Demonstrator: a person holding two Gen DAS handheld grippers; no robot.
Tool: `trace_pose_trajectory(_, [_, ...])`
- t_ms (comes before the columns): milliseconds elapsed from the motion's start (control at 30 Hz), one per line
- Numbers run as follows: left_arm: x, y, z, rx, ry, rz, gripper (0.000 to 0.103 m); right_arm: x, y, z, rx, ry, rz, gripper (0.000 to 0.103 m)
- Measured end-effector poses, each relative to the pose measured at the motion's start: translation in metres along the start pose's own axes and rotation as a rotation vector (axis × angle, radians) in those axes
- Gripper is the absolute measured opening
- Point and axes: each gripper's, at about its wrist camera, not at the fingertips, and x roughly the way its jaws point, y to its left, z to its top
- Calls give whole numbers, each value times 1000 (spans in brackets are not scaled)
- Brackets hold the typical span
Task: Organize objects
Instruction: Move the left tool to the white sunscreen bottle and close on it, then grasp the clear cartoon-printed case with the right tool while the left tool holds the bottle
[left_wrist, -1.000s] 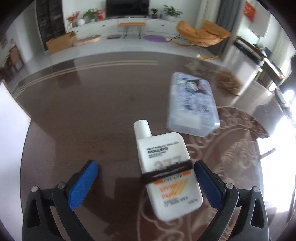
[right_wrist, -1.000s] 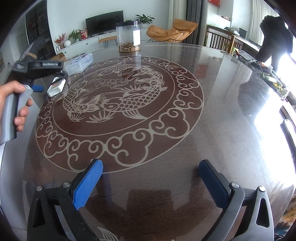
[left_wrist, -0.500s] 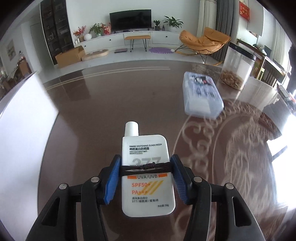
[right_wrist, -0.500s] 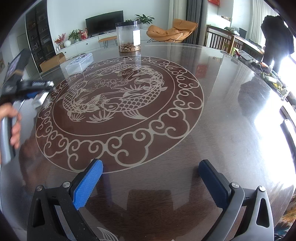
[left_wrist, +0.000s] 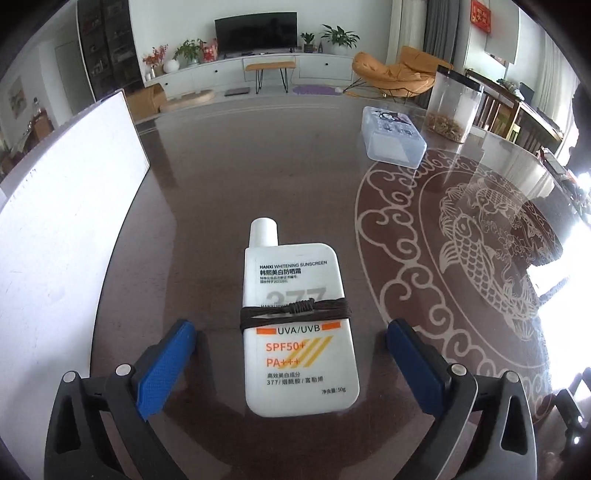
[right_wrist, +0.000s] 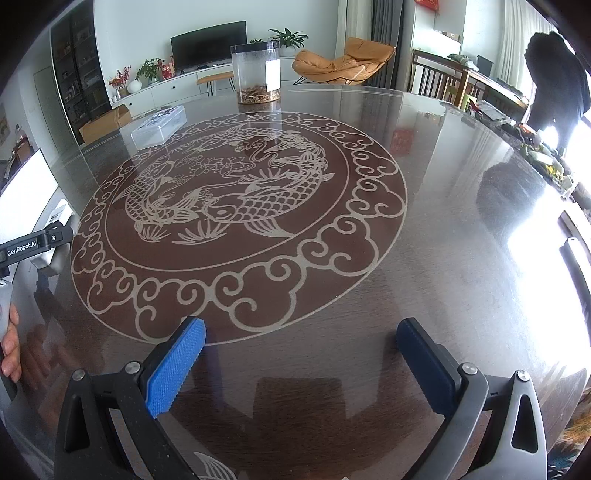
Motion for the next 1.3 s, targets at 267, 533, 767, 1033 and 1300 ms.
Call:
trace_pose_trajectory(267, [-1, 1, -2, -2, -3, -1, 103, 0, 0, 0, 1, 0, -1, 103])
trace_pose_trajectory(533, [-1, 1, -2, -2, -2, -1, 103, 1, 0, 0, 1, 0, -1, 103])
trace_pose_trajectory(767, [-1, 4, -1, -4, -3, -1, 103, 11, 8, 18, -37, 26, 72, 103])
trace_pose_trajectory(1033, [-1, 4, 0, -4, -2, 0, 103, 69, 111, 169, -167, 57, 285, 103])
trace_pose_trajectory(1300, [-2, 5, -1, -5, -3, 0, 103, 135, 217, 239, -284, 72, 241, 103])
